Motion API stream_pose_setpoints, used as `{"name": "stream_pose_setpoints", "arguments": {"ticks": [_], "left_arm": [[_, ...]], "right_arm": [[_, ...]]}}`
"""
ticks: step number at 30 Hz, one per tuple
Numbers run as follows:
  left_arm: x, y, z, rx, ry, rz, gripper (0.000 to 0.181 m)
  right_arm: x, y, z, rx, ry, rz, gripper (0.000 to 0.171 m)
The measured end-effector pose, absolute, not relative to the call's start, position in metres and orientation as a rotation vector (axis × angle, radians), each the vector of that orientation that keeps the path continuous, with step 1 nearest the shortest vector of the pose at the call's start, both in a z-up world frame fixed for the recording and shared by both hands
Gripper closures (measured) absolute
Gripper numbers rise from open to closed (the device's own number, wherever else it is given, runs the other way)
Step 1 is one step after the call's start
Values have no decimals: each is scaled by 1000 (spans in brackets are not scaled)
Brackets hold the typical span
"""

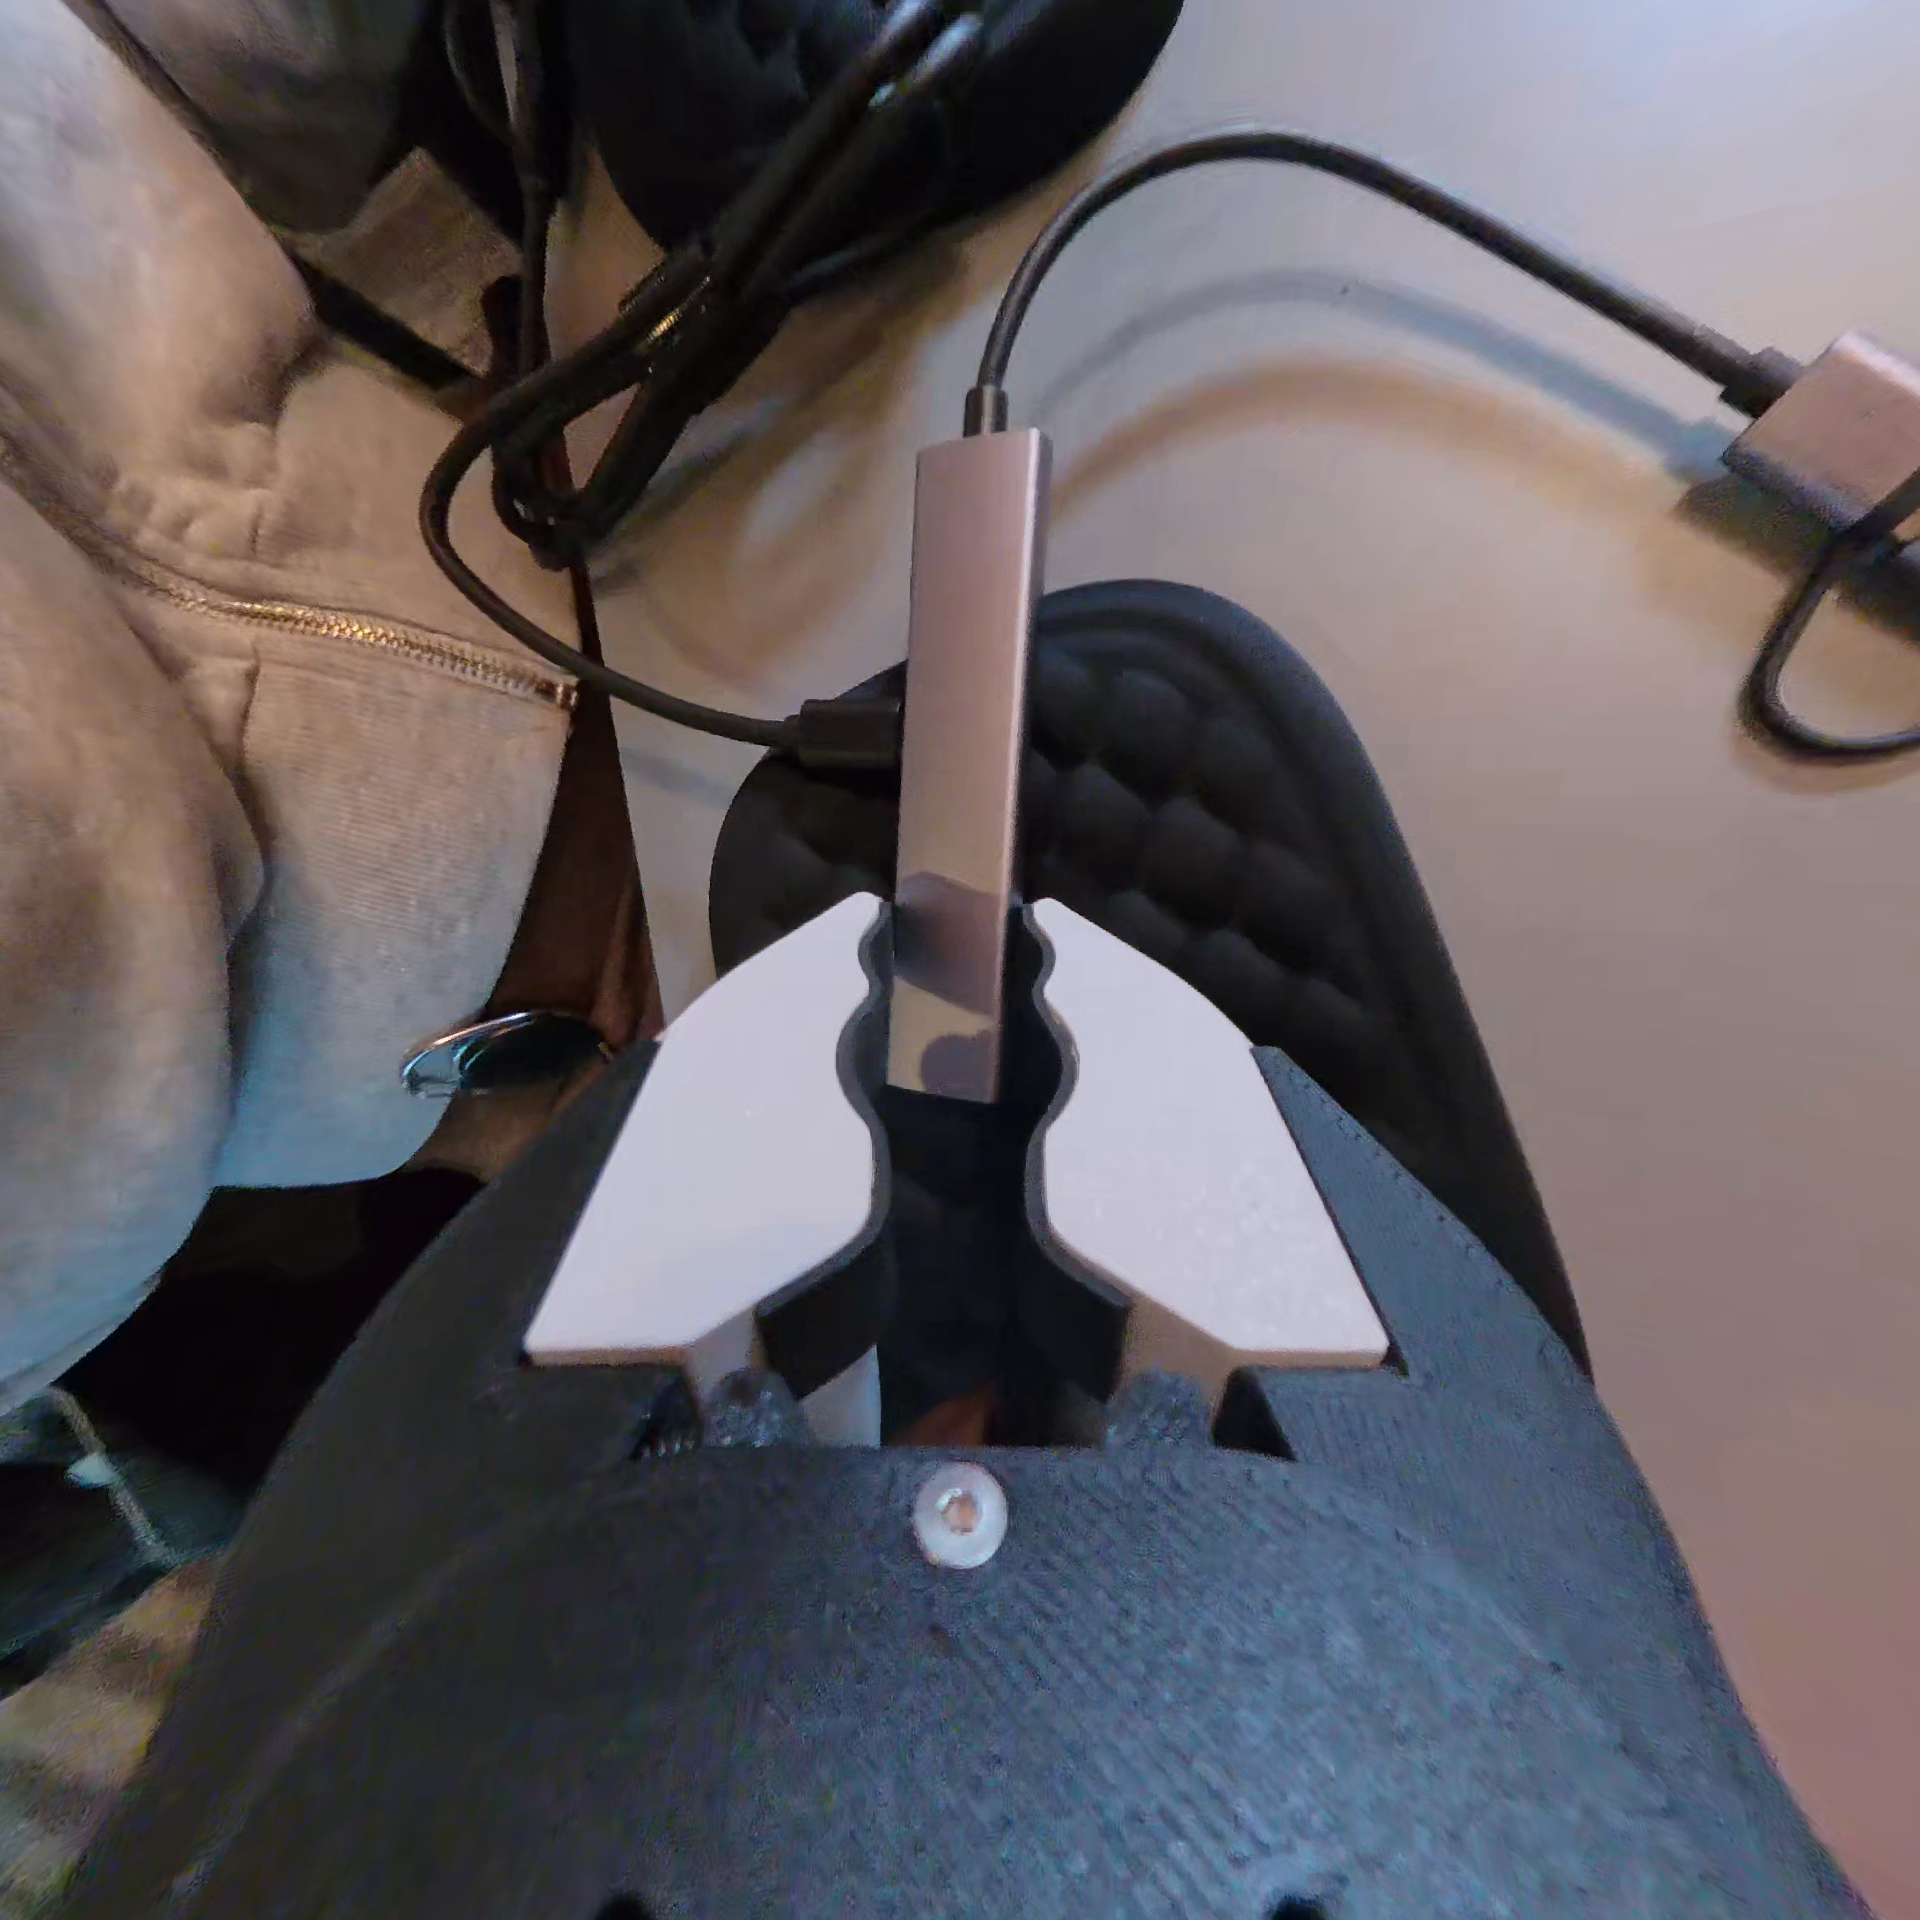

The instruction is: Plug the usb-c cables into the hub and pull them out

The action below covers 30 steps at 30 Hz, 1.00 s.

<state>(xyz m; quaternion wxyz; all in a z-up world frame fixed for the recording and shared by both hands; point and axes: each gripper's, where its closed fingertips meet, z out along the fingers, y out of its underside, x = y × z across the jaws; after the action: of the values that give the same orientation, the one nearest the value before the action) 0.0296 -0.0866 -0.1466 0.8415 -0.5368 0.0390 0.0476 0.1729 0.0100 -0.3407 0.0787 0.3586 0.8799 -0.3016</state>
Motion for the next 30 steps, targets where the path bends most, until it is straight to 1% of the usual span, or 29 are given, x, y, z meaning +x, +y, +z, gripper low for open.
{"name": "stream_pose_setpoints", "arguments": {"ticks": [3,5,6,8,11,13,15,19,21,28,29,30], "left_arm": [[30,-87,-146,-1125,82,96,170],[29,-87,-147,-1125,78,97,170],[28,-88,-147,-1125,76,98,170],[26,-90,-146,-1118,72,107,170],[21,-94,-145,-1099,52,104,170],[19,-94,-145,-1097,43,91,170],[22,-93,-145,-1111,51,88,170],[40,-93,-133,-1108,113,86,170],[51,-93,-126,-1113,146,88,170],[68,-90,-123,-1117,197,58,170],[68,-88,-125,-1131,196,58,170],[70,-86,-126,-1142,200,53,170]], "right_arm": [[173,9,-337,1094,2445,-870,149],[171,7,-331,1146,2218,-920,150],[169,8,-330,1166,2183,-939,150],[157,18,-328,1225,2366,-901,150],[126,59,-311,1184,3093,-612,150],[128,62,-302,1270,3144,-606,150],[130,60,-300,1548,2927,-793,150],[116,56,-283,2062,2098,-1343,149],[110,53,-273,2134,1760,-1524,149],[115,45,-263,2124,1171,-1747,151],[114,47,-259,2125,1093,-1800,158],[114,49,-255,2118,1025,-1851,160]]}}
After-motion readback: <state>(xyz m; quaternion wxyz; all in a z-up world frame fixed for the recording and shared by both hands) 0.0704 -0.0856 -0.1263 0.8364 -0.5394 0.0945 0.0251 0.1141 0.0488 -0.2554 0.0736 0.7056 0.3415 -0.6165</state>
